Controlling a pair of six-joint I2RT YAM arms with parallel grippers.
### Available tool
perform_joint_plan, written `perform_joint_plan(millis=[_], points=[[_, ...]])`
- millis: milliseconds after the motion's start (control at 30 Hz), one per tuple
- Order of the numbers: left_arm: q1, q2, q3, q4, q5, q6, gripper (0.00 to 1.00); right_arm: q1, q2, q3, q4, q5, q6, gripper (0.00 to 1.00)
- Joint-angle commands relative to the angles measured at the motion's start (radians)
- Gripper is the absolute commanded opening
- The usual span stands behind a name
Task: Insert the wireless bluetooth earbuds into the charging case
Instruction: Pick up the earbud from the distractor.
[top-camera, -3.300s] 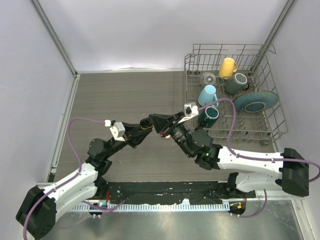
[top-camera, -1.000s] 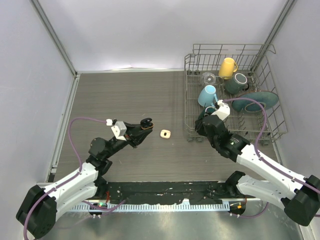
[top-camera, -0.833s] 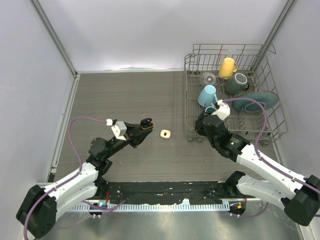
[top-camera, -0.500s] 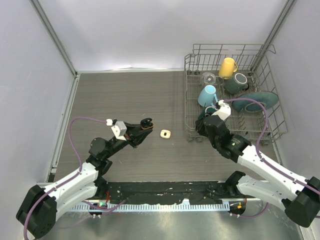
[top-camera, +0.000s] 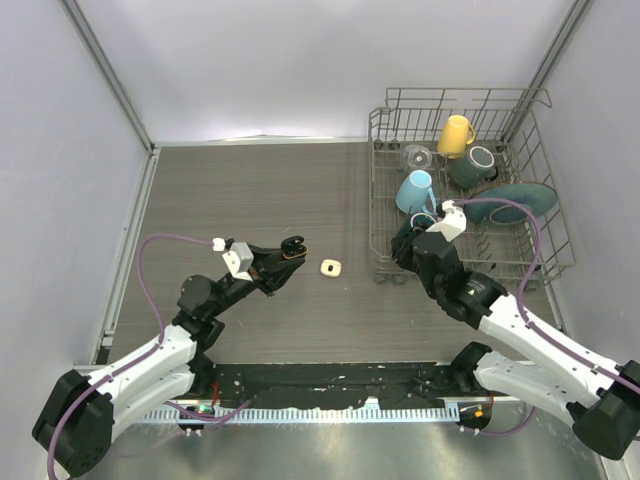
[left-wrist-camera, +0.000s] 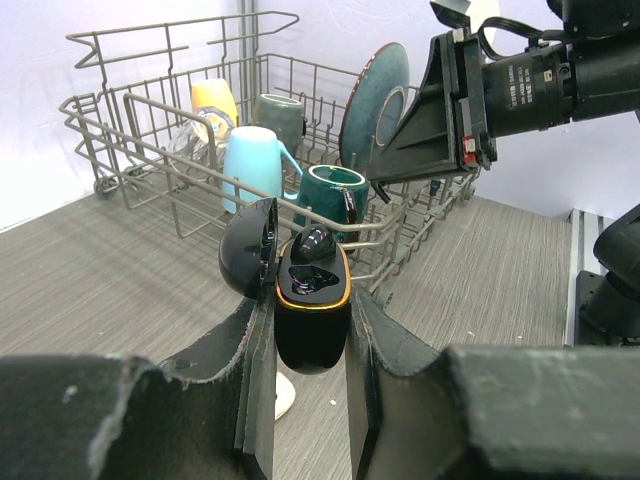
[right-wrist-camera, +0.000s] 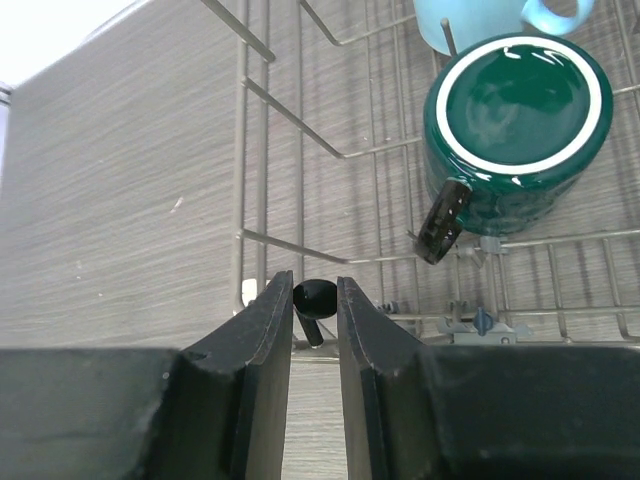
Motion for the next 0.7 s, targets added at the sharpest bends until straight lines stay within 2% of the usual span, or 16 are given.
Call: perform_joint_plan(millis=[0, 133, 367, 467, 667], points=[[-0.004, -0.005, 0.025, 0.05, 0.0, -0.001, 0.0, -0.001, -0.038, -0.01, 0.141, 0.042, -0.008, 0.01], [-0.004, 0.006, 0.031, 0.056, 0.01, 0.001, 0.0, -0.001, -0.04, -0.016, 0.215, 0.044, -0.018, 0.01], [-0.004, 0.029, 0.04, 0.076, 0.029, -0.004, 0.0, 0.016, -0.055, -0.033, 0.411, -0.045, -0.027, 0.01], [-0.004, 0.036, 0.043, 0.084, 0.029, -0.005, 0.0, 0.057, -0.053, -0.031, 0.497, -0.074, -0.047, 0.01], [-0.008, 0.053, 0.049, 0.095, 0.036, -0.007, 0.0, 0.22, -0.017, -0.025, 0.73, -0.062, -0.139, 0.01]])
